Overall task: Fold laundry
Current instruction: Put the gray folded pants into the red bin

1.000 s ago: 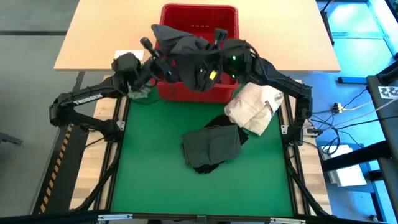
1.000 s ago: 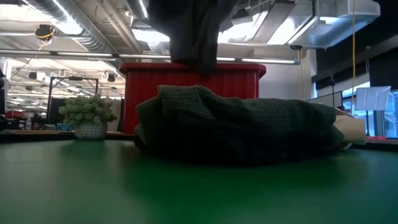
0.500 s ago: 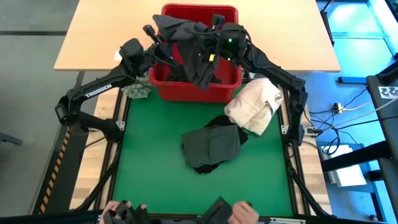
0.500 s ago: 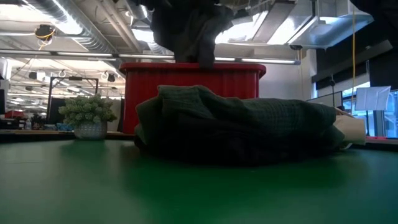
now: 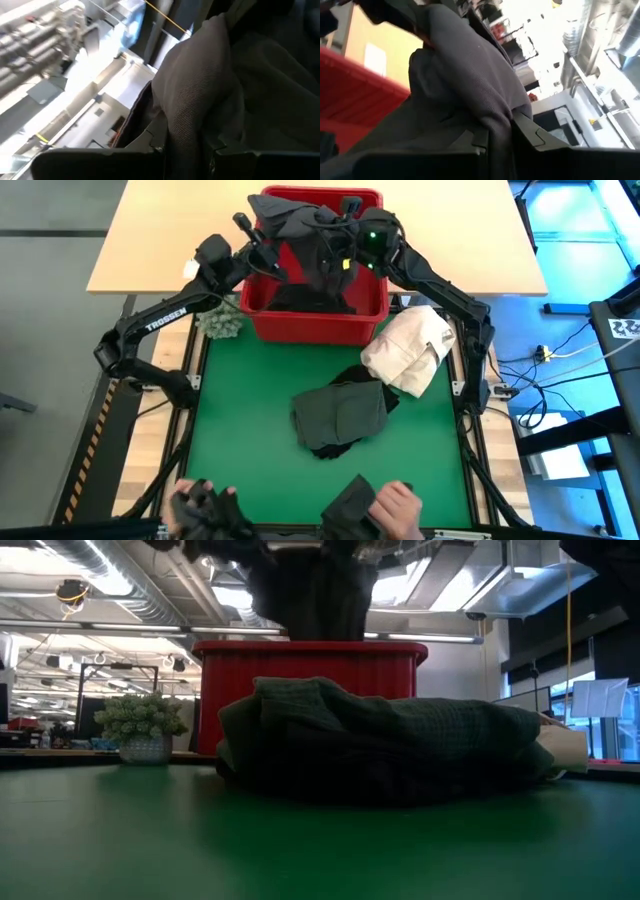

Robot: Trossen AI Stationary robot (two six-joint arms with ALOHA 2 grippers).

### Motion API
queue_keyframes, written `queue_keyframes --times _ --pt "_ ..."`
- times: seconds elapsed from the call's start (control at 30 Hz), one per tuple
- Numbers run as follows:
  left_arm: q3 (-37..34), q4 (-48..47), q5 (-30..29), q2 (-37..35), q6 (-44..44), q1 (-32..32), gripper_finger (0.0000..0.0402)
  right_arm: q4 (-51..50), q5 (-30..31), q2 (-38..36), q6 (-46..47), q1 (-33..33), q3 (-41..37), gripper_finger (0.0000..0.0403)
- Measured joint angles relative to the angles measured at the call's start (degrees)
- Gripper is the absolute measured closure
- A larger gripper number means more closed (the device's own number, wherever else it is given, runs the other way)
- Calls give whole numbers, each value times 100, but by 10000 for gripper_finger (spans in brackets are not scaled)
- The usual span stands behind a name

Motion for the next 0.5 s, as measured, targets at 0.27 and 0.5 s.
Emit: queue_keyframes --times 0.27,0.5 --pt "0 -72 504 843 -6 462 363 -446 51 530 -13 -416 11 365" --pt "-7 36 1037 1482 -2 950 363 -355 -235 1121 2 -811 13 366"
